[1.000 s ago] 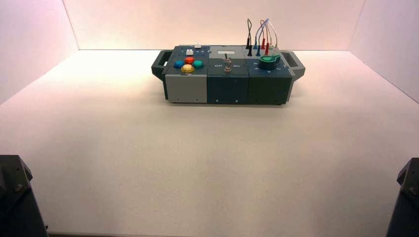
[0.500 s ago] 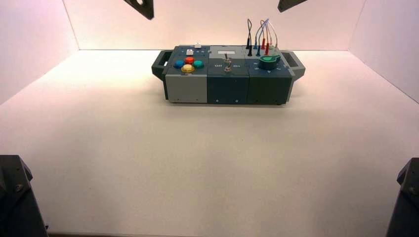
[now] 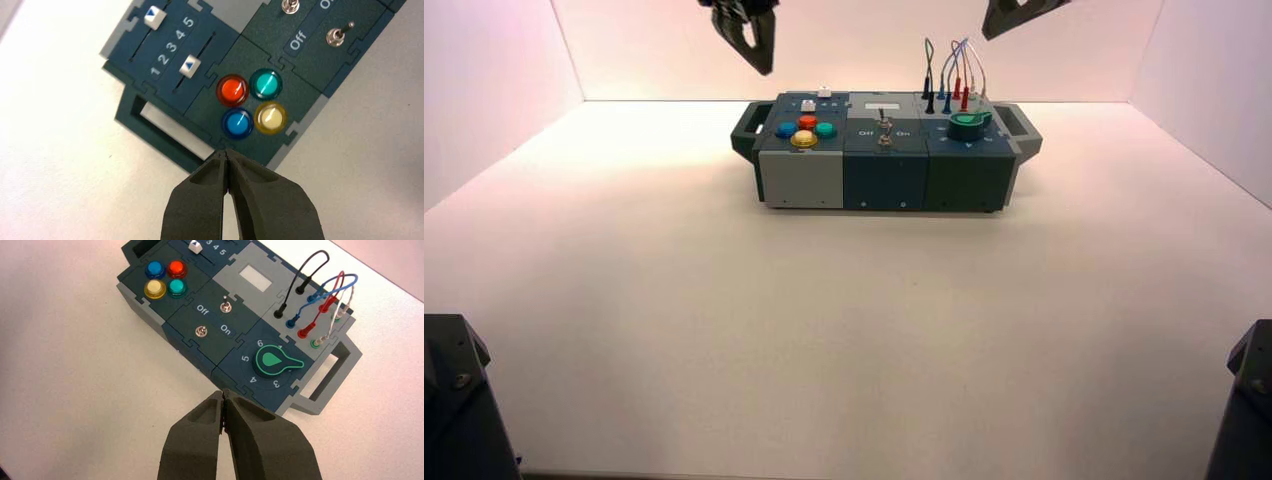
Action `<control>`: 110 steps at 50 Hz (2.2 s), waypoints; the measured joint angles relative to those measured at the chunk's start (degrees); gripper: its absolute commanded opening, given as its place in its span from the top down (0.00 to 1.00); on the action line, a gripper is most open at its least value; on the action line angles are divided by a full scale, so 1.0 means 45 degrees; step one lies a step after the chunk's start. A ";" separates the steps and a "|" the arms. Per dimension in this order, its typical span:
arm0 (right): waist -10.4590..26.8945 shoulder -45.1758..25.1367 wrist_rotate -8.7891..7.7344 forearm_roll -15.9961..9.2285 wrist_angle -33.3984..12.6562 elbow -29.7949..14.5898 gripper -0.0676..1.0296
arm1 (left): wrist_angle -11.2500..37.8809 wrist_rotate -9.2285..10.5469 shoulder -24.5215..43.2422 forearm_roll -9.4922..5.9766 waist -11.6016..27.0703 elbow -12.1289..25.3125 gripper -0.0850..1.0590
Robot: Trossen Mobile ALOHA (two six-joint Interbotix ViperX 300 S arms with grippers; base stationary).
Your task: Push the red button with the left gripper.
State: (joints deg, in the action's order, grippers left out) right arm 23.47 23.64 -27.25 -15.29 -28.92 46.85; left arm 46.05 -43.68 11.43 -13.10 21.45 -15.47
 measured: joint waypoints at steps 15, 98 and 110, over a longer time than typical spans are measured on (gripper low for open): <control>0.0000 0.0020 0.0000 0.0000 0.0000 0.0000 0.96 | 0.0488 0.0000 0.1172 -0.0156 0.0117 0.1113 0.95; 0.0000 0.0000 -0.0020 0.0000 0.0176 0.0000 0.96 | 0.0508 0.0000 0.3203 -0.0527 0.0605 0.2246 0.95; 0.0020 0.0000 -0.0020 0.0020 0.0176 0.0000 0.96 | 0.0547 0.0000 0.3066 -0.0527 0.0625 0.2227 0.95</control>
State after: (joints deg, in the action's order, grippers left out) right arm 23.55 23.64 -27.33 -15.21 -28.13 46.85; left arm 48.52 -43.68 25.22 -15.47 24.26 -5.45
